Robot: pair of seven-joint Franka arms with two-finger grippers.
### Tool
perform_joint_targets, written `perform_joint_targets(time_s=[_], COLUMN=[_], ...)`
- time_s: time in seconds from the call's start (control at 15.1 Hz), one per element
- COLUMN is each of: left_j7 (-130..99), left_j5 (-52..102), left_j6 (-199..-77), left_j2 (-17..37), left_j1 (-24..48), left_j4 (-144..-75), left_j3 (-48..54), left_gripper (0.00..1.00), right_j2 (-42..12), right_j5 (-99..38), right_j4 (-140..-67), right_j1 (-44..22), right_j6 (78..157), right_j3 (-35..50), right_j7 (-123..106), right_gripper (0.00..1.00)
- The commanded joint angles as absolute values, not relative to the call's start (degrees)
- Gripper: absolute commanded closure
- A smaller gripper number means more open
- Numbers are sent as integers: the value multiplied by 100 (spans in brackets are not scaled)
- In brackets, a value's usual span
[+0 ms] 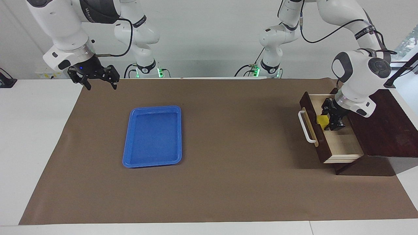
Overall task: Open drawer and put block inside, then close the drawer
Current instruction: 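Push the drawer shut with the left gripper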
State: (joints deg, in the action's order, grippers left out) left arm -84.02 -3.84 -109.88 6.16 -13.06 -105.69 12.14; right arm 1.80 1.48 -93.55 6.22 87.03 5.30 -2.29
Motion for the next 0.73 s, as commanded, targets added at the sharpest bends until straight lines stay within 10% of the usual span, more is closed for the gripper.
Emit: perform_joint_targets(time_s=[0.0,0.66], left_j7=[-8437,-8903], left_j5=[-475,-527], left_j6=[-10478,-10546], left_j2=[545,334], left_j1=[-1020,-149], left_j4=[-10109,-10581], left_j3=[1186,1178], left_gripper=[0,0], right_j2=[281,281], right_j5=[141,132], right_j4=[-9457,-9457], right_j1=[694,703], right_j6=[8745,8745], right_j3=[598,589], right_j7=[-132,-132], right_gripper=[0,0])
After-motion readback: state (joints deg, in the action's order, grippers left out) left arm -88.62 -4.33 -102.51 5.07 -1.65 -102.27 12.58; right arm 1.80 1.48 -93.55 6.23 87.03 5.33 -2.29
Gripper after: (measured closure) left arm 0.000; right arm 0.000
